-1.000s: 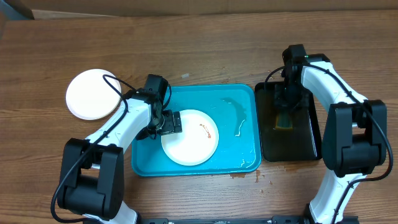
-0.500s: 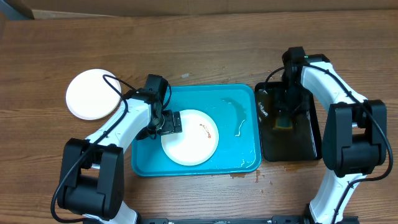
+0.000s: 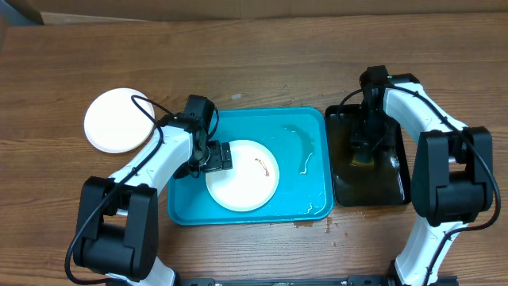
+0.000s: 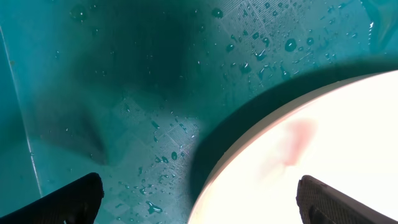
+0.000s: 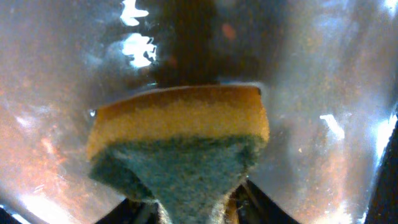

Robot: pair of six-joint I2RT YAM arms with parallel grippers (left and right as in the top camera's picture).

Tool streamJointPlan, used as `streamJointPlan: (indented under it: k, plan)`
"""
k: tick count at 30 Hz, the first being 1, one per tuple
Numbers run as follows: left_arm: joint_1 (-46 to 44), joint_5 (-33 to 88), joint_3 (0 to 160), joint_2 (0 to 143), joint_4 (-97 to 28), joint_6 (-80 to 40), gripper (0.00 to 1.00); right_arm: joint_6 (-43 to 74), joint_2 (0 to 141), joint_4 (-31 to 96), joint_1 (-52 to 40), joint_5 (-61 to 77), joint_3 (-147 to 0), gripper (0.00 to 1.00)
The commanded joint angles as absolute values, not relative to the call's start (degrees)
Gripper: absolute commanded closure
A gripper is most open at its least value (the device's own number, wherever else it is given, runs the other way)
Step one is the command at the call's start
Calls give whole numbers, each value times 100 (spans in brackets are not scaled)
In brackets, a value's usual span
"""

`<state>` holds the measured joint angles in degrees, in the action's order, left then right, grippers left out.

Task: Clean dirty plates on tray and stack at the side
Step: 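Grasp the yellow-green sponge with the right gripper and dip it in water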

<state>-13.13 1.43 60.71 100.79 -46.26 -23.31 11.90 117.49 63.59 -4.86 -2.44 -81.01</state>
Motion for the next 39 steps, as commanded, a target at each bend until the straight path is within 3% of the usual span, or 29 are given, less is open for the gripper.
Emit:
streamJointPlan:
  k: [1, 2, 4, 39]
  plan:
    - [-1299, 106, 6167, 10092, -4622, -2224, 0, 1203, 11675, 6274, -427, -360, -8075, 73]
    - [-1299, 106, 6167, 10092, -4622, -2224, 0, 1203, 11675, 6283, -427, -360, -8075, 84]
    - [-1299, 106, 6167, 10092, -4619, -2224, 0, 1201, 11675, 6285, -427, -362, -8075, 90]
    - [-1299, 106, 6167, 10092, -4619, -2224, 0, 1201, 11675, 6394, -427, -357, -8075, 88]
